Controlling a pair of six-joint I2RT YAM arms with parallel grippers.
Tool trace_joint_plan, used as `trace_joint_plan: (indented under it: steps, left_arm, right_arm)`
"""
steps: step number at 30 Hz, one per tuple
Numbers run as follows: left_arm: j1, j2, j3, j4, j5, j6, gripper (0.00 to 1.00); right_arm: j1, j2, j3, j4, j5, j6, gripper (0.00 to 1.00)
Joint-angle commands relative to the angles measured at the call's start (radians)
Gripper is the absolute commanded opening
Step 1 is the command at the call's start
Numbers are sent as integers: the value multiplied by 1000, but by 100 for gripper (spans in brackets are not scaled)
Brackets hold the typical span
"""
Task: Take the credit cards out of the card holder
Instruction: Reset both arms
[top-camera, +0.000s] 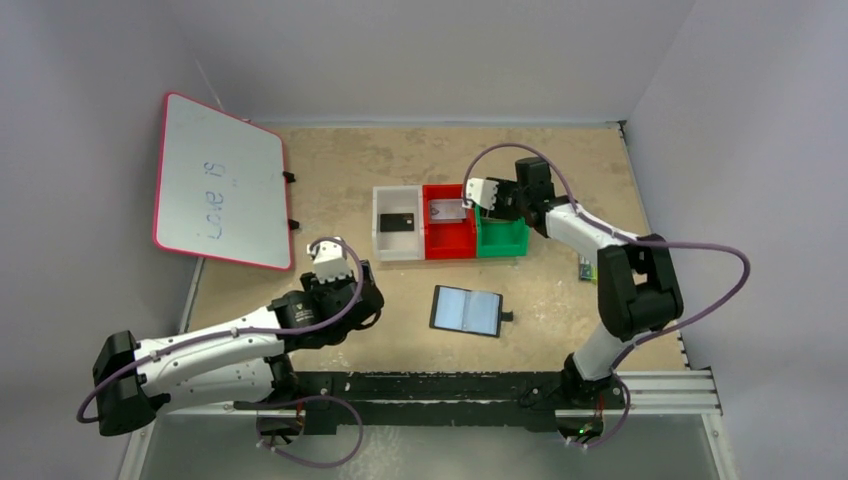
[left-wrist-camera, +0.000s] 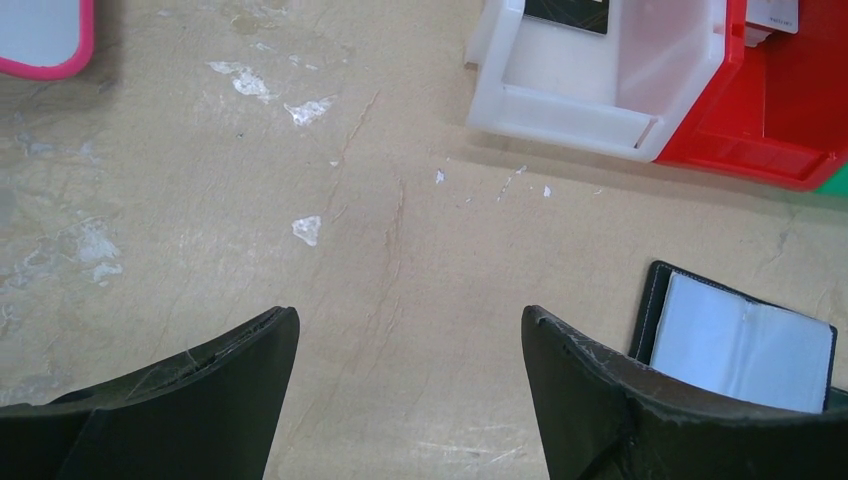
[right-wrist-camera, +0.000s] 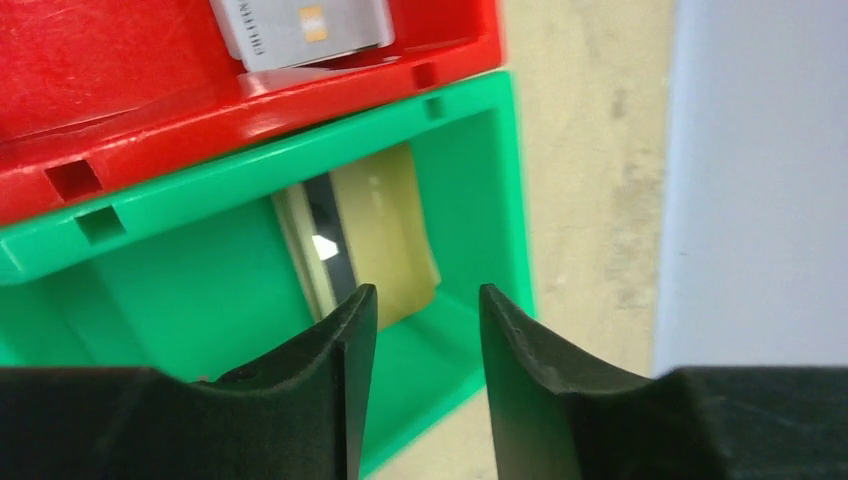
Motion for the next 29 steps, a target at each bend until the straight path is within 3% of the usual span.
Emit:
trace_joint_plan:
  steps: [1, 4, 6, 8, 11, 15, 18, 22, 29]
  left_arm:
    - [45, 26, 91, 12, 11, 70, 82]
    - [129, 49, 163, -6, 30, 137, 83]
    - [220, 53, 220, -9, 49, 215, 83]
    - [321, 61, 296, -44, 36, 274, 84]
    - [434, 61, 424, -132, -31, 318, 90]
    - [458, 39, 611, -322, -229, 266, 96]
    - [457, 5, 695, -463, -345, 192, 96]
    - [457, -68, 734, -596, -390, 119, 96]
    - [457, -160, 657, -595, -350, 73, 96]
  right_arm:
    - [-5, -193, -29, 138, -19, 128, 53]
    - [-5, -368, -103, 351, 40, 372, 63]
    - [-5, -474, -156, 496, 149, 601, 73]
    - [-4, -578, -176, 520, 316, 821, 83]
    - [-5, -710, -143, 326, 524, 1128, 95]
    - [-5, -851, -142, 42, 514, 1479, 95]
    - [-4, -964, -199, -52, 468, 1516, 99]
    - [-6, -1111, -232, -142, 409, 1559, 100]
    - [-4, -1170, -196, -203, 367, 1568, 100]
